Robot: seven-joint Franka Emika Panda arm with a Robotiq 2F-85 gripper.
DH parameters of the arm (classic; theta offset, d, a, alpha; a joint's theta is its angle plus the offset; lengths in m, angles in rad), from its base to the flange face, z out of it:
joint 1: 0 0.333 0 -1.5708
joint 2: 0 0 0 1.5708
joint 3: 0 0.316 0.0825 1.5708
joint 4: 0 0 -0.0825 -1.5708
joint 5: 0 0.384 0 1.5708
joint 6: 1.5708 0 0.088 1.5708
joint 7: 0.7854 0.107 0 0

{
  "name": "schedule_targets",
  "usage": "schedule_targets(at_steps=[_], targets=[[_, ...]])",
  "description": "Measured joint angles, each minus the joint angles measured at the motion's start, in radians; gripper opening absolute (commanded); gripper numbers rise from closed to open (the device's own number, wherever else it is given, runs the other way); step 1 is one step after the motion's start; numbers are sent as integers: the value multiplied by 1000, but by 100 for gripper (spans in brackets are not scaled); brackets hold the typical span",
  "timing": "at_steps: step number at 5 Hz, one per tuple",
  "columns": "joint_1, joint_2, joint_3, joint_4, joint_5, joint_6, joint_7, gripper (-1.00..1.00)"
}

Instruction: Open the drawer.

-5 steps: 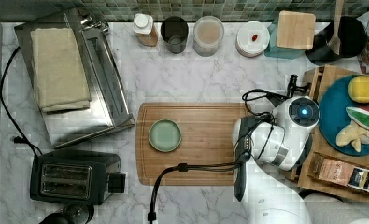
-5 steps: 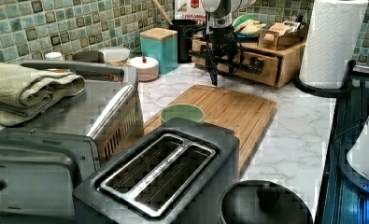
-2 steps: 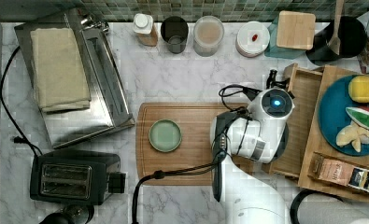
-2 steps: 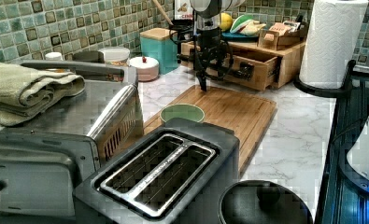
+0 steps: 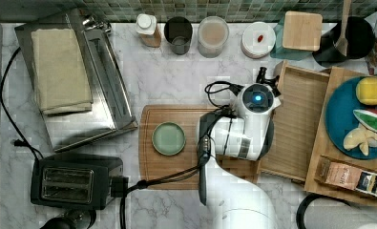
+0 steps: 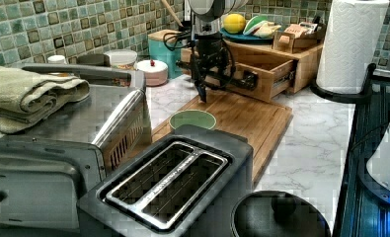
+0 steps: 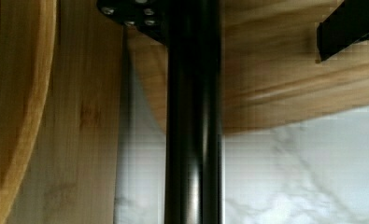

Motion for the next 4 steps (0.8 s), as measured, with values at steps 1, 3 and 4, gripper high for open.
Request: schedule_targets(at_steps=[1,3,4], targets=[[29,-11,21,-12,0,17,74,100],[49,-27,45,-37,2,68,147,100],[43,-35,51,-51,3,85,147,100]])
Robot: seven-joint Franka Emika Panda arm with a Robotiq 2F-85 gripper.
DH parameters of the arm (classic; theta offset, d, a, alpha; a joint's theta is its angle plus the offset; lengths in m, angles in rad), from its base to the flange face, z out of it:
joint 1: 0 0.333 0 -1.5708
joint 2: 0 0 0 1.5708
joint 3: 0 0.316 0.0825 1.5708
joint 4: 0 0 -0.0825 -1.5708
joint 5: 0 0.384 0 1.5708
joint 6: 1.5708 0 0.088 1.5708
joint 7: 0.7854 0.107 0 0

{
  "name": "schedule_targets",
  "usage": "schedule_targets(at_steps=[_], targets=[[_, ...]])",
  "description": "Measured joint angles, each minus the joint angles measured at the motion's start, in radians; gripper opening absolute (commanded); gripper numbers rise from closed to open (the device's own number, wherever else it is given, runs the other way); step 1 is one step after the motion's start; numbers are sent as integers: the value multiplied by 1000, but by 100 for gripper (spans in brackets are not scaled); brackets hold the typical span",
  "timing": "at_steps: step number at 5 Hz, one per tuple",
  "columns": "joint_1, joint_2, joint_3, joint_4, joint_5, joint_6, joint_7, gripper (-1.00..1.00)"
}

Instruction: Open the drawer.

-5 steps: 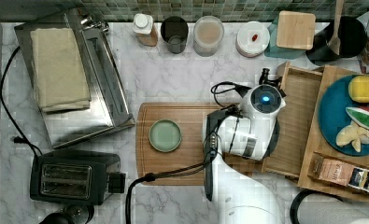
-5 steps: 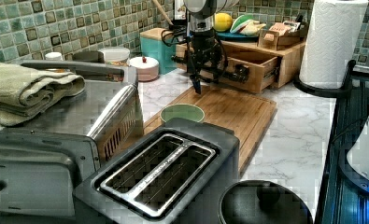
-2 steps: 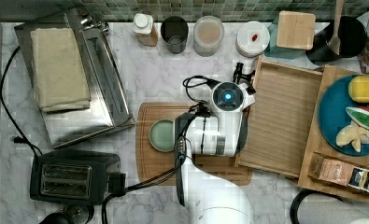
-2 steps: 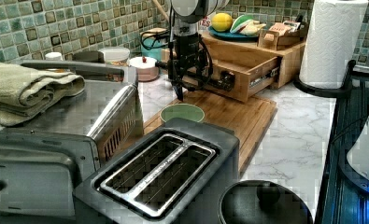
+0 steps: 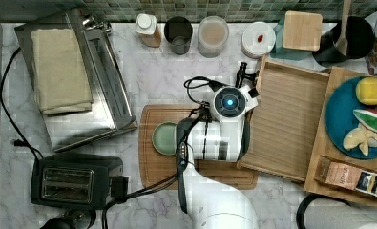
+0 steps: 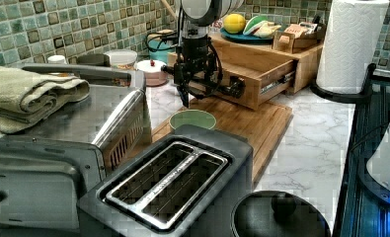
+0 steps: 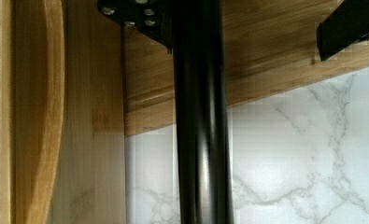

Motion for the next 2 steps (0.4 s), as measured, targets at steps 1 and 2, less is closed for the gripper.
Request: schedule_targets(at_steps=[1,2], targets=[[-5,-2,0,0,20,1,22,100],[-10,-6,0,0,49,-1,40,100]])
